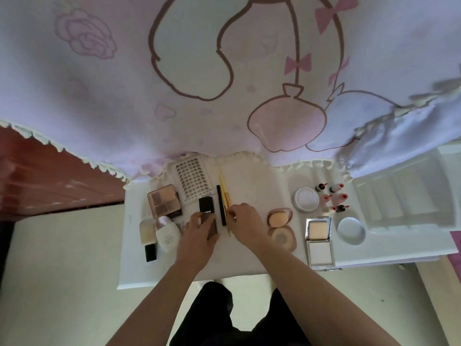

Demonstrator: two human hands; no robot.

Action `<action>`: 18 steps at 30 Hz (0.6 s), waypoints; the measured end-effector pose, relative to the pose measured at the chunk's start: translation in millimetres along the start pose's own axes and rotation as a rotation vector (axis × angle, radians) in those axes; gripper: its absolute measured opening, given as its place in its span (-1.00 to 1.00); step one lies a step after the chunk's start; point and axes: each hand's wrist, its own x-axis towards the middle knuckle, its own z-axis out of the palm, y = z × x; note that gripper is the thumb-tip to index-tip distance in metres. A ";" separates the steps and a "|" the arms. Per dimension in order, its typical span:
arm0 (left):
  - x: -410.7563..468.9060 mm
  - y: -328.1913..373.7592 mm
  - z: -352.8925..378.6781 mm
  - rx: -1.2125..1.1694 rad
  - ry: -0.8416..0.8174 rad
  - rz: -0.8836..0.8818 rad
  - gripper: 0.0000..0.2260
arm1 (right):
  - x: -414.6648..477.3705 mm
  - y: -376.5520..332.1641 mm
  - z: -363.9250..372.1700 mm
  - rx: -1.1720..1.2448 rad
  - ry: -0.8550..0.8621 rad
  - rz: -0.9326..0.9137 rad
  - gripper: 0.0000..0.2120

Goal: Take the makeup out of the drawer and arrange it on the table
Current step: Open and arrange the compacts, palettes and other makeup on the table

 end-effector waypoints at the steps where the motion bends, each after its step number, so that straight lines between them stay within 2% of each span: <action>1: -0.8 -4.9 -0.9 -0.017 0.003 0.011 -0.54 | 3.1 -2.8 4.5 -0.019 -0.011 0.011 -0.76; 7: -2.8 -28.4 -7.5 -0.050 -0.042 0.042 -0.49 | 9.9 -13.3 20.6 -0.124 0.000 0.137 -0.69; 10: -2.4 -31.3 -11.5 -0.094 -0.075 0.036 -0.48 | 13.6 -17.1 19.9 -0.121 -0.002 0.183 -0.71; 18: 9.1 -31.4 -19.9 -0.280 -0.109 -0.057 -0.64 | 7.1 -4.7 -4.5 0.172 -0.032 0.251 -0.72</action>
